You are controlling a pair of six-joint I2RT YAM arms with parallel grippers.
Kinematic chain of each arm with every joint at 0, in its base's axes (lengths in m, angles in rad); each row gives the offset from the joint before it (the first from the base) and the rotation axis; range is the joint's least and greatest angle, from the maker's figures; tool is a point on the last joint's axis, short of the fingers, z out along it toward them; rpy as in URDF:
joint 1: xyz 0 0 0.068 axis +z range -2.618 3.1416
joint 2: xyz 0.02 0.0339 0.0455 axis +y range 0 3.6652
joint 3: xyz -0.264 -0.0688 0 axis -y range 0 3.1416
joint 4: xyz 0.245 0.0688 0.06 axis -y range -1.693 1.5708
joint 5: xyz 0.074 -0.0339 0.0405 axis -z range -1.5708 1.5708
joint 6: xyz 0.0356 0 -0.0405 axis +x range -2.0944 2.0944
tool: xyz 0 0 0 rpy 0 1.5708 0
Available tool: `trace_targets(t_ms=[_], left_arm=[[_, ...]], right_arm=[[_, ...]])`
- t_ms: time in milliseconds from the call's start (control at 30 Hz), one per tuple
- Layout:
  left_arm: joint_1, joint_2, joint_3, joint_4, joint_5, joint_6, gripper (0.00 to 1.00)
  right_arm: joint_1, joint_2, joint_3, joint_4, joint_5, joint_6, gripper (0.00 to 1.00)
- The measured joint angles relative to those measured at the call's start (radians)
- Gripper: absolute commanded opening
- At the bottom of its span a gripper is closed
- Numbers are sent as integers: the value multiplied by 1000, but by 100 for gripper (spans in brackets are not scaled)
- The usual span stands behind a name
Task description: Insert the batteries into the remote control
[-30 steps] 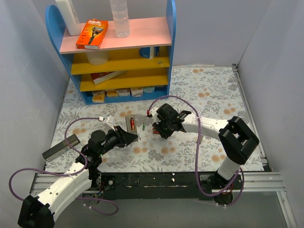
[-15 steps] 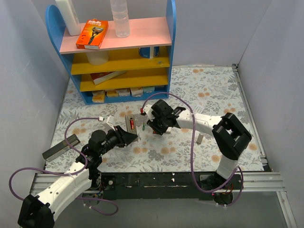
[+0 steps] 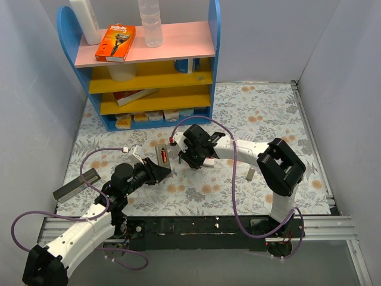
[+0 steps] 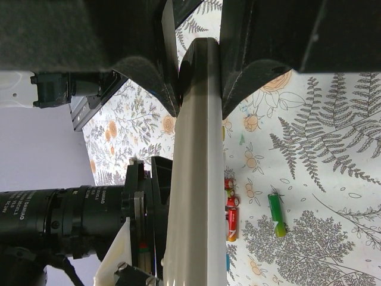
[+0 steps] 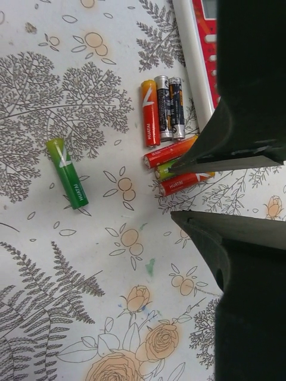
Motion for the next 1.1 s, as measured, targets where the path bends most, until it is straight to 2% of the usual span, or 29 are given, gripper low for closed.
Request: trace_targets(t_ms=[133,400,1033,1100], left_arm=[[0,0,0,-1,-1,0,0],[0,4,0,-1,-1,0,0],[0,4,0,-2,-1,0,0],[0,4,0,-2,-1,0,0]], right_arm=[[0,14,29,-7,0,-8,30],[0,16,32,-26,-21,-23,26],[5,62,38,-66,-67,-82,26],[6,62,38,-68,-70,-90,29]])
